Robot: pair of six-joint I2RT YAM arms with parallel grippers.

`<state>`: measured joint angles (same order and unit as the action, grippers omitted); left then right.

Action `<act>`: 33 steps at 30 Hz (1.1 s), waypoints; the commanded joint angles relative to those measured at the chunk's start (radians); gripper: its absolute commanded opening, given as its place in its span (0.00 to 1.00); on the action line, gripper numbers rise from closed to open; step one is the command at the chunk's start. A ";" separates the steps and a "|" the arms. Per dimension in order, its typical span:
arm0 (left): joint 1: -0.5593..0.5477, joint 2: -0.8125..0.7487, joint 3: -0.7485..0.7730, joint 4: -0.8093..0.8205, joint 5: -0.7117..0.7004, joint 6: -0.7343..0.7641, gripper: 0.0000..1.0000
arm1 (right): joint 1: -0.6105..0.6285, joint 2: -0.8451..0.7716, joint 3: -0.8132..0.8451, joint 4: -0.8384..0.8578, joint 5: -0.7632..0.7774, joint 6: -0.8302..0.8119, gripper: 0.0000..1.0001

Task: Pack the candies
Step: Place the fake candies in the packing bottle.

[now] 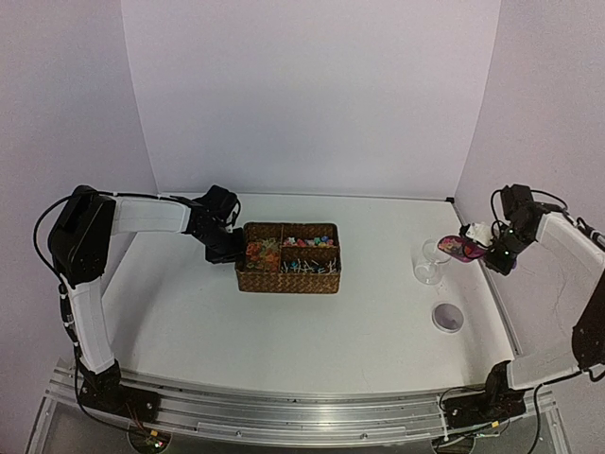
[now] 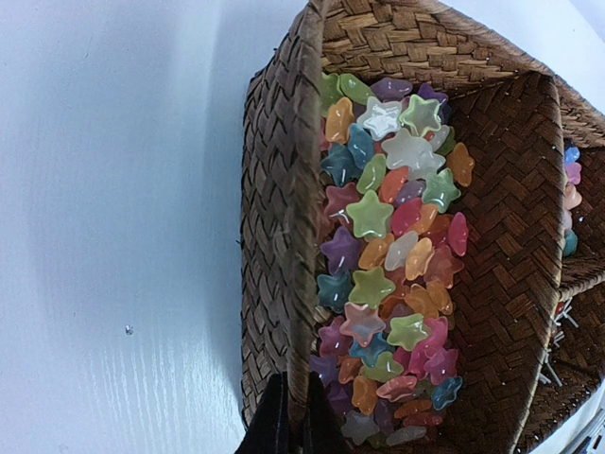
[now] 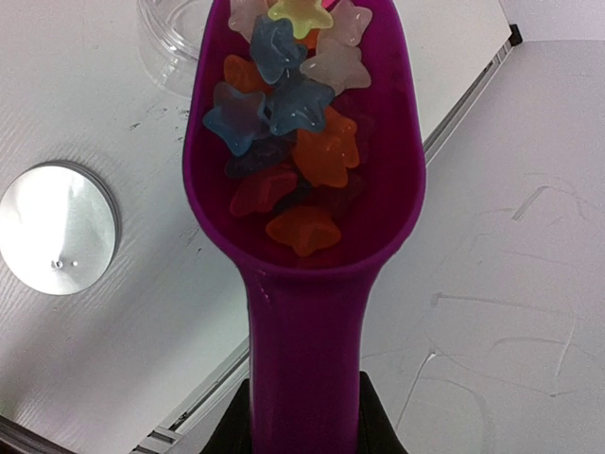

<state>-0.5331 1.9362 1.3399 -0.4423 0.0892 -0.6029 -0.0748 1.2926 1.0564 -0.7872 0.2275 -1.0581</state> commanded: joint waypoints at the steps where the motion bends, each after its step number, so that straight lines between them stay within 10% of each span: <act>1: 0.027 0.047 -0.016 -0.060 -0.025 -0.017 0.00 | 0.043 0.027 0.054 0.016 0.062 -0.043 0.00; 33: 0.031 0.053 -0.005 -0.075 -0.028 -0.018 0.00 | 0.188 0.149 0.161 0.007 0.343 -0.231 0.00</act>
<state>-0.5300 1.9385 1.3415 -0.4435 0.0980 -0.6029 0.0982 1.4329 1.1805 -0.7869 0.5255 -1.2499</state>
